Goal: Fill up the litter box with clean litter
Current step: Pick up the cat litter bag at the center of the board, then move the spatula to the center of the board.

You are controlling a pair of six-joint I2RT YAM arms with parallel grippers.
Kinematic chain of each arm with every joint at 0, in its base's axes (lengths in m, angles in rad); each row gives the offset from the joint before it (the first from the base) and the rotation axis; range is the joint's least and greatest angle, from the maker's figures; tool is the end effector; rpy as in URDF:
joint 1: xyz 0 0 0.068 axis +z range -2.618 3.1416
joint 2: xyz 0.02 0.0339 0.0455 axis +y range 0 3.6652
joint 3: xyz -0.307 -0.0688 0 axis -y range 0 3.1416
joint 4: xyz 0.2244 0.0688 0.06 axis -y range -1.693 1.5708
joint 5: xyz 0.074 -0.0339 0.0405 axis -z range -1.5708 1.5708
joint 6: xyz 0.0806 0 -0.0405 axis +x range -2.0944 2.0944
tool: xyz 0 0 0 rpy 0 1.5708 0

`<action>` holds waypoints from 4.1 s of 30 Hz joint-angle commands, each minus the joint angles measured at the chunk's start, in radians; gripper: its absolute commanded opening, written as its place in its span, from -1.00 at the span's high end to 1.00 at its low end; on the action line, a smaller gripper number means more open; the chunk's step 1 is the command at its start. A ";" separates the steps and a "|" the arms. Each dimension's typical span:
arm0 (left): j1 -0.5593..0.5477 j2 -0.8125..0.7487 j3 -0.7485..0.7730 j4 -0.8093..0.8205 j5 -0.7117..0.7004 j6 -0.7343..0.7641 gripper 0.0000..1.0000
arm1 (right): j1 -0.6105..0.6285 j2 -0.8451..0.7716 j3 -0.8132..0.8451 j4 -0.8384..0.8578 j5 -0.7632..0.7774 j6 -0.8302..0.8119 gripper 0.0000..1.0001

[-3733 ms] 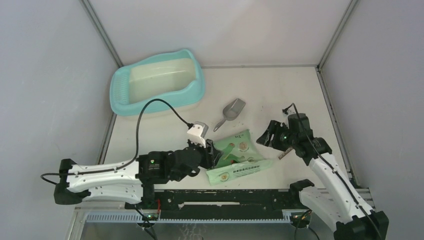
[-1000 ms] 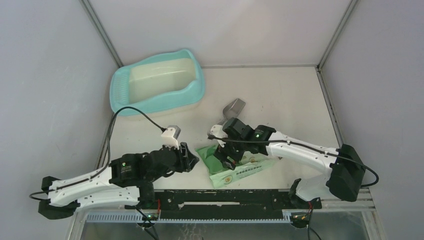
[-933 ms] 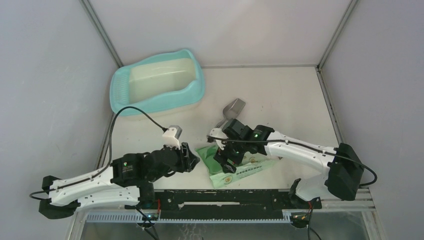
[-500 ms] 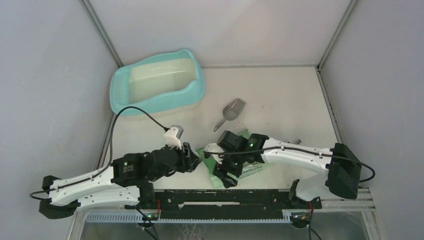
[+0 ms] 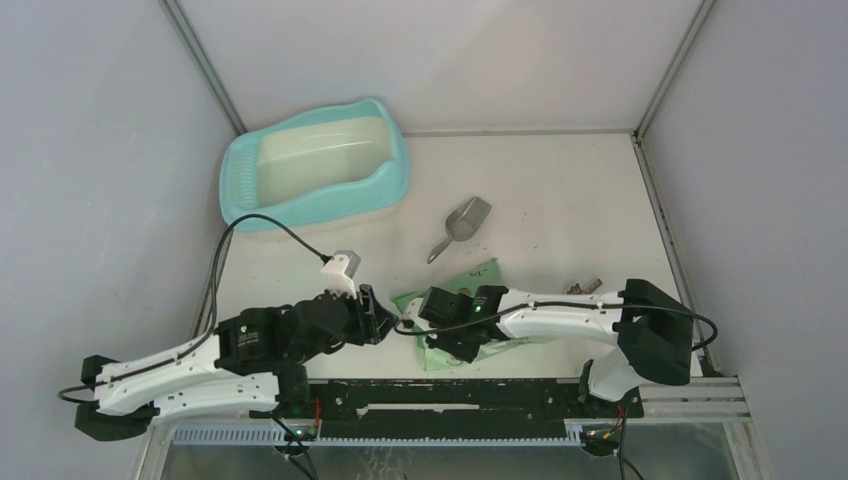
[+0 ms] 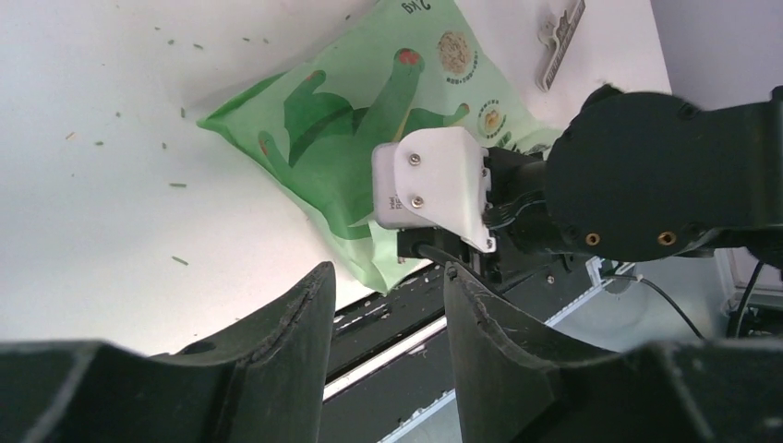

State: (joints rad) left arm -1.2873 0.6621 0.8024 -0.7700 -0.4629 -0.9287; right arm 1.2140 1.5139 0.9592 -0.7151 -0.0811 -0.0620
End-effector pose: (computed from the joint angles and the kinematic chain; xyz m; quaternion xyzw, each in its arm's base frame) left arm 0.0653 -0.0953 0.3070 0.0524 0.8722 -0.3036 0.3800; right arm 0.0884 0.2559 0.2054 -0.5933 0.7899 0.1152 0.1038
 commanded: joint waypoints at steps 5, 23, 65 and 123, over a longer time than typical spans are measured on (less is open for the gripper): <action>0.001 -0.015 0.066 0.041 -0.001 -0.027 -0.03 | 0.001 -0.083 0.014 0.039 0.203 0.107 1.00; 0.003 0.253 0.332 -0.033 -0.065 0.081 -0.04 | -0.397 -0.455 0.327 -0.121 0.338 0.307 1.00; 0.546 1.196 0.566 0.363 0.544 0.776 -0.70 | -1.046 -0.325 0.456 -0.008 -0.123 0.364 1.00; 0.511 0.401 -0.148 0.022 0.127 0.186 -0.33 | -0.773 -0.235 0.414 0.048 0.175 0.457 1.00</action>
State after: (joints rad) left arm -0.7742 1.0859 0.6041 -0.7158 -0.3050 -0.7158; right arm 0.4149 1.2865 1.3132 -0.7902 -0.0345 0.3500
